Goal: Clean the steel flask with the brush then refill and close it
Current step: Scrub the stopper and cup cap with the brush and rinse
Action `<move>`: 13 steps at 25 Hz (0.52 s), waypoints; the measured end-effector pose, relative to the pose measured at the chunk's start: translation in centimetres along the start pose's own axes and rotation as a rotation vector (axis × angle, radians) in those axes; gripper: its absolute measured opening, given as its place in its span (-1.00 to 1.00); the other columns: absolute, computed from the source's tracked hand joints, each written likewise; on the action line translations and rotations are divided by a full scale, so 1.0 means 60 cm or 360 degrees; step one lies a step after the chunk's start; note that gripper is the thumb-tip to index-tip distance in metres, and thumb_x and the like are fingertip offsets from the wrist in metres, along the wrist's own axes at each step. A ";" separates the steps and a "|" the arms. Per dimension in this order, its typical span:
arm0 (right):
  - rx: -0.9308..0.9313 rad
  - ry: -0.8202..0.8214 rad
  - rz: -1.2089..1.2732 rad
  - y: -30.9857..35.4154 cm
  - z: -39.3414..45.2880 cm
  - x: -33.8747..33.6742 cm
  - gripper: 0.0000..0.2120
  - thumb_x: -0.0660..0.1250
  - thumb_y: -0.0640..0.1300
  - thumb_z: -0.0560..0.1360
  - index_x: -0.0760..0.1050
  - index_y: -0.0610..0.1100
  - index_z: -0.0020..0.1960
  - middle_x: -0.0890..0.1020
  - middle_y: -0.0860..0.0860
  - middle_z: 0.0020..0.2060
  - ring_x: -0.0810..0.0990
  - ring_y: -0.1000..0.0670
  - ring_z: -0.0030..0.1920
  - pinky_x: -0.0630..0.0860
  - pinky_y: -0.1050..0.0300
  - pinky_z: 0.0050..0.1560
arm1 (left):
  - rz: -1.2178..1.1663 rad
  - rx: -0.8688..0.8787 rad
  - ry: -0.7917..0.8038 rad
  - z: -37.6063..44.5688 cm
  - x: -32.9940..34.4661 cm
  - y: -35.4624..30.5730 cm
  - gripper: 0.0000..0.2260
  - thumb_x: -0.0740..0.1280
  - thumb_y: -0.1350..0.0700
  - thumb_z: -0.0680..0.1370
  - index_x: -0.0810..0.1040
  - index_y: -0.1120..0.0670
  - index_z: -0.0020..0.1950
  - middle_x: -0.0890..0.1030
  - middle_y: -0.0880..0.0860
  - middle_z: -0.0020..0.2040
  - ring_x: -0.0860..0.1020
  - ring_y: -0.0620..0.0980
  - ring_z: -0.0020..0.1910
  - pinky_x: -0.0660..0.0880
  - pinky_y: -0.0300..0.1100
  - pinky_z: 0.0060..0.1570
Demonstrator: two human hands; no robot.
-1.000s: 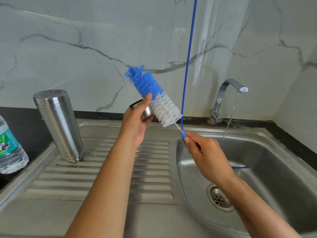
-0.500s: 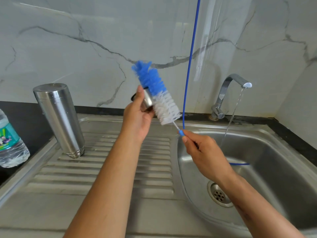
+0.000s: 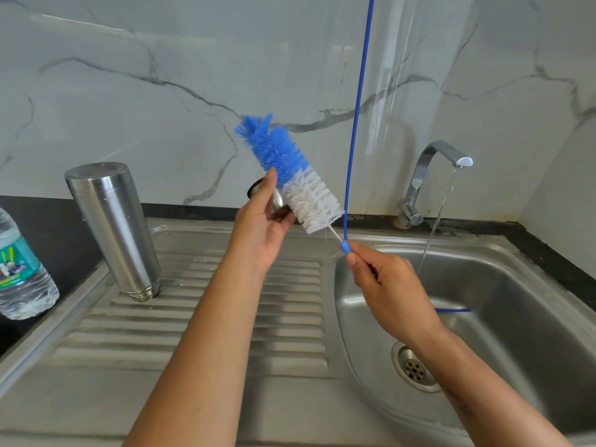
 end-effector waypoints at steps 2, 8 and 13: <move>0.0024 -0.0075 -0.0007 -0.001 0.003 -0.003 -0.72 0.22 -0.11 0.70 0.62 0.04 0.30 0.31 0.10 -0.45 0.24 0.08 -0.42 0.26 0.22 -0.40 | 0.0162 -0.0018 -0.0084 -0.004 0.001 0.003 -0.71 0.52 0.05 0.51 0.61 0.13 0.17 0.73 0.11 0.14 0.68 0.11 0.18 0.59 0.11 0.25; 0.0116 -0.0246 0.0048 0.000 0.002 -0.004 -0.71 0.21 -0.13 0.70 0.61 -0.01 0.33 0.29 0.10 -0.47 0.23 0.09 -0.46 0.24 0.30 -0.44 | 0.0190 -0.0269 0.0193 -0.028 0.031 0.023 -0.72 0.37 0.02 0.62 0.58 0.16 0.24 0.68 0.22 0.22 0.65 0.22 0.24 0.52 0.17 0.33; 0.0090 0.0049 0.0102 -0.008 0.006 -0.008 -0.77 0.21 -0.10 0.70 0.64 0.05 0.11 0.30 0.09 -0.43 0.21 0.10 -0.43 0.22 0.28 -0.42 | -0.0037 -0.0081 0.0050 -0.016 0.027 0.013 -0.65 0.34 0.01 0.64 0.54 0.24 0.30 0.64 0.27 0.26 0.61 0.23 0.29 0.50 0.21 0.34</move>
Point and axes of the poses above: each hand's wrist, its own z-axis towards the middle knuckle, its own x-axis out of the palm, y = z × x, the point moved 2 cm from there along z, towards the middle knuckle
